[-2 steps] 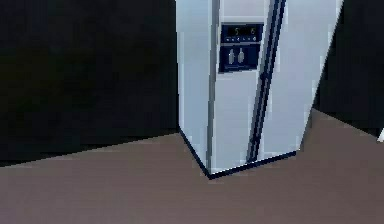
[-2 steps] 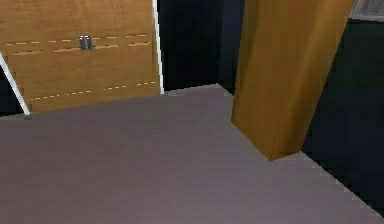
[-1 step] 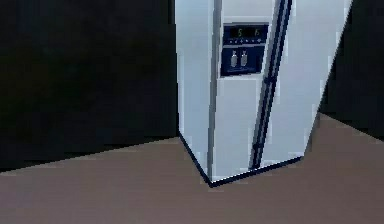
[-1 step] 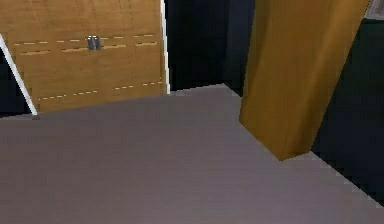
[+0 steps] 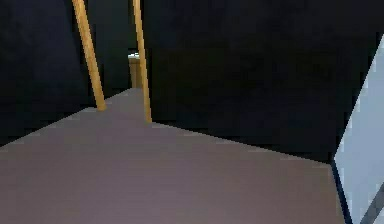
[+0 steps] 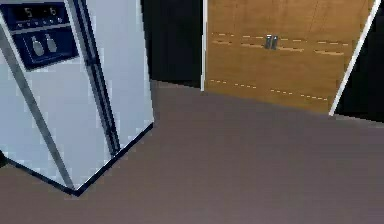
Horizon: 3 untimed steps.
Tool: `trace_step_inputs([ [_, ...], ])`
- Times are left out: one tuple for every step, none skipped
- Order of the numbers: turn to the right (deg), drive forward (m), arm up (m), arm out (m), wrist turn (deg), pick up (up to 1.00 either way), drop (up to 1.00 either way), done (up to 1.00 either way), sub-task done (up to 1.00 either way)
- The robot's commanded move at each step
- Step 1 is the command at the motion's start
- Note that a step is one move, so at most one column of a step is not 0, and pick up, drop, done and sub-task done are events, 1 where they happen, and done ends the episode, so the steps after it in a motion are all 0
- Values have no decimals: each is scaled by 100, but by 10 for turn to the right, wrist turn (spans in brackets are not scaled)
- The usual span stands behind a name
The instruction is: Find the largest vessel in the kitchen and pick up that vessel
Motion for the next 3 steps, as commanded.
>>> trace_step_inputs([
  [-150, 0, 0, 0, 0, 0, 0, 0, 0],
  [0, 45, 0, 0, 0, 0, 0, 0, 0],
  [-450, 0, 0, 0, 0, 0, 0, 0, 0],
])
